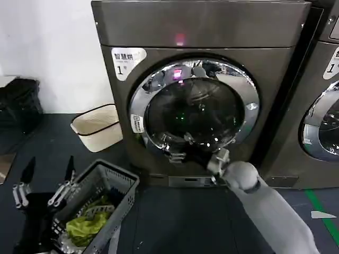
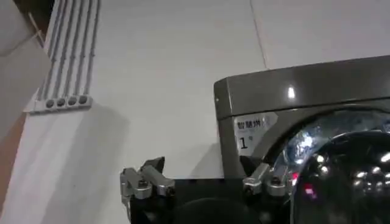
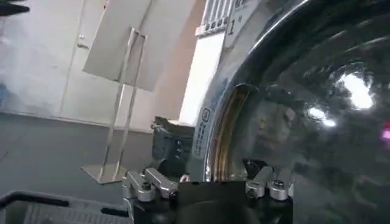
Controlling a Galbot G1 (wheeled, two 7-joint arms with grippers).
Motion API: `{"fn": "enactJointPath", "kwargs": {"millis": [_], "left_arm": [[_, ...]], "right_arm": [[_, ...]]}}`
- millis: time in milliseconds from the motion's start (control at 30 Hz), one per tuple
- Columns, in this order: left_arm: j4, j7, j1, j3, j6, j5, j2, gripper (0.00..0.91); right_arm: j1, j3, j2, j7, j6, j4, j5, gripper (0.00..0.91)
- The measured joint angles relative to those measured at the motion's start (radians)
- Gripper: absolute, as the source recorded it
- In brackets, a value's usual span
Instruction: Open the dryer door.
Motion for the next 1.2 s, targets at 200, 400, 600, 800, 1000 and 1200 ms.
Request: {"fn": "enactJointPath", "kwargs": {"millis": [200,400,600,800,1000,1200], "left_arm": [[0.001,0.001,0.004,0.0,-0.001,0.005,-0.002,0.907],[0.003,0.003,0.01,0.002,-0.003,0.016,-0.003,0.907],[0.001,0.002,0.018,0.001,-0.01,0.019,-0.002,0.907],[0.003,0.002,0.026,0.015,-0.02,0.038,-0.009,0.907],[-0.003,0.003,0.03,0.009,-0.016,0.038,-0.009,0.907],[0.005,0.0,0.017,0.002,0.024,0.017,0.002,0.907]], "right_arm": [[0.048,-0.042,0.054,0.009,0.005,-0.08,-0.003,0.907],[0.091,-0.063,0.112,0.014,0.004,-0.151,-0.007,0.907],[0.113,-0.085,0.156,0.01,0.02,-0.207,-0.039,0.907],[0.14,-0.099,0.187,0.004,0.021,-0.252,-0.037,0.907],[0.161,-0.11,0.203,-0.011,0.026,-0.275,-0.025,0.907],[0.161,-0.111,0.183,-0.059,0.022,-0.254,0.026,0.907]]}}
